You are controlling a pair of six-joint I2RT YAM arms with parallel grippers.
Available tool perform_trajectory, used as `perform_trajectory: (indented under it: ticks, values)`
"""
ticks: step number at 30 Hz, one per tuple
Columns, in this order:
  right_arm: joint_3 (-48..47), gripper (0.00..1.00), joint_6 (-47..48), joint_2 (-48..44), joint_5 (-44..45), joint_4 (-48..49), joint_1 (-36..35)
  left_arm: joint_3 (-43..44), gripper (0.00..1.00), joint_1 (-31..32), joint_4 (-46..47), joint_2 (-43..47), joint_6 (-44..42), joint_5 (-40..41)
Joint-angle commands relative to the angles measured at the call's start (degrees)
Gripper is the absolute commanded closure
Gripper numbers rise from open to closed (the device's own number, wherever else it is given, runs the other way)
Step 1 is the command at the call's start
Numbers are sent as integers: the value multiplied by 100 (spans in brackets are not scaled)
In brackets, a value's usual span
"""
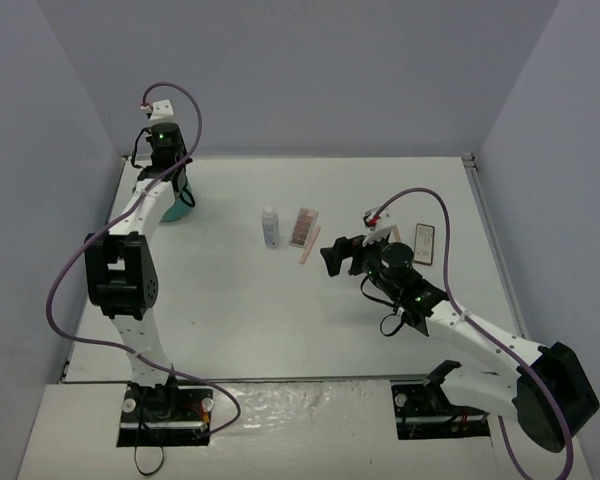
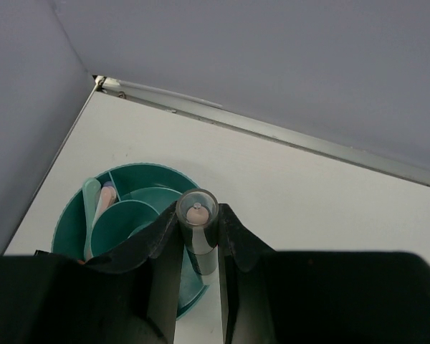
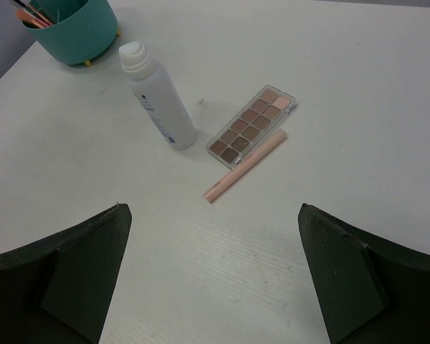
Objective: Organize the makeup
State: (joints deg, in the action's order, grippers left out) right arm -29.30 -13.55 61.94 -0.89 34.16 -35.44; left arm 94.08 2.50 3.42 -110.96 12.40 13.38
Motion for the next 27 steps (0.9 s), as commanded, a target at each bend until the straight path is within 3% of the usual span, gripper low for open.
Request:
perform_trajectory:
  ticks: [1,11,27]
  values:
    - [-94,0,28,30,-20,602,-8,365,100,-105,244,-31,-261,-11]
    - [-101,0,54,107,-131,627,-7,327,100,-191,-52,-244,-547,45]
    - [-85,0,23,-20,-206,600,-11,-482,100,-224,-69,279,-1442,196]
